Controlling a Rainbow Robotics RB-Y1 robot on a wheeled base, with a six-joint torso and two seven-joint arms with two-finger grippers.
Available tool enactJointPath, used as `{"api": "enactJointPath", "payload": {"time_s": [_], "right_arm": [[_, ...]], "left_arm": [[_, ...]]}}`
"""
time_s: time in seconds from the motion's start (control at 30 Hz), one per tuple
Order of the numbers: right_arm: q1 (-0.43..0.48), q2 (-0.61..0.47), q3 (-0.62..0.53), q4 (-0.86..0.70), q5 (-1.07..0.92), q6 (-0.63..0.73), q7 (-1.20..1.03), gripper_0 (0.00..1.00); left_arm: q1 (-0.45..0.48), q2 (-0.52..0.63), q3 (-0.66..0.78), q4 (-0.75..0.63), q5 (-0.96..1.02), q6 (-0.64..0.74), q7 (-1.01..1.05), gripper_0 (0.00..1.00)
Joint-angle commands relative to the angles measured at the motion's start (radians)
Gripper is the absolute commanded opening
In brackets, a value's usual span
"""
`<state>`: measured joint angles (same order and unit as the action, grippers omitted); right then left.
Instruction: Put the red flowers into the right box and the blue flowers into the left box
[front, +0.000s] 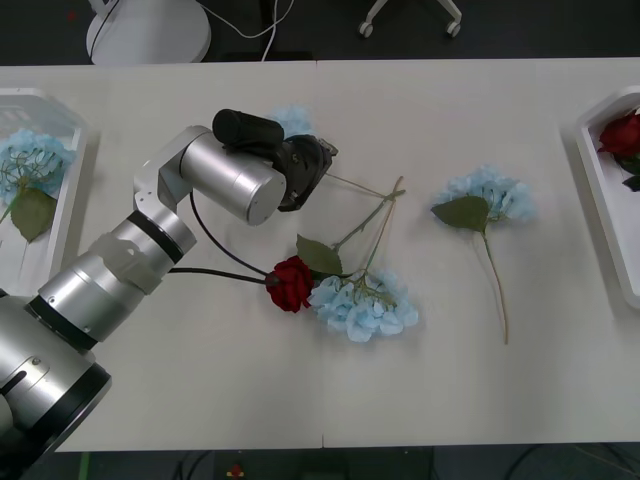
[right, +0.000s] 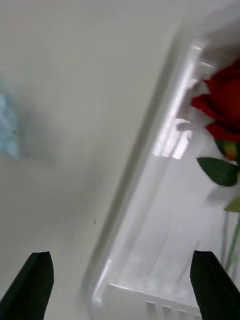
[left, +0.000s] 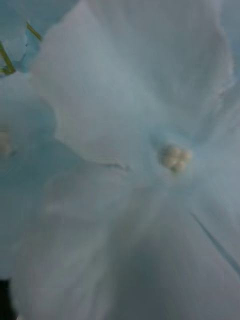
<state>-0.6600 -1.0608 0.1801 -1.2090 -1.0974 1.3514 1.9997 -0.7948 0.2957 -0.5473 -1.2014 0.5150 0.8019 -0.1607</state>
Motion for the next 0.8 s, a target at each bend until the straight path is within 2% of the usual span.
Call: {"api": "enactJointPath", "payload": {"time_s": [0.03, 0.23, 0.47, 0.7, 0.77, 0.8], "right_arm": [[-0.038, -0.019, 0.119, -0.13, -0.104, -0.02, -0.193, 0.79], [-0.038, -0.019, 0.246, -0.287, -0.174, -0.054, -0.496, 0.8], [-0.036, 0.005, 0.338, -0.337, -0.15, -0.107, -0.674, 0.86], [-0.036, 0.079, 0.427, -0.342, 0.036, -0.16, -0.78, 0.99], [-0.036, 0.098, 0.437, -0.342, 0.082, -0.161, -0.8, 1.0], [-0.036, 0.11, 0.44, -0.343, 0.114, -0.161, -0.806, 1.0]], "left_arm": [[-0.076, -0.033, -0.028, 0.048, -0.023, -0.038, 0.007, 1.0], [-0.099, -0.033, -0.028, 0.117, -0.086, -0.112, 0.015, 1.0], [-0.112, -0.033, -0.009, 0.183, -0.165, -0.199, 0.02, 1.0], [-0.11, -0.036, 0.0, 0.21, -0.268, -0.199, 0.009, 1.0], [-0.11, -0.04, 0.0, 0.22, -0.277, -0.201, 0.007, 0.93], [-0.11, -0.041, 0.0, 0.229, -0.283, -0.202, 0.006, 0.86]]}}
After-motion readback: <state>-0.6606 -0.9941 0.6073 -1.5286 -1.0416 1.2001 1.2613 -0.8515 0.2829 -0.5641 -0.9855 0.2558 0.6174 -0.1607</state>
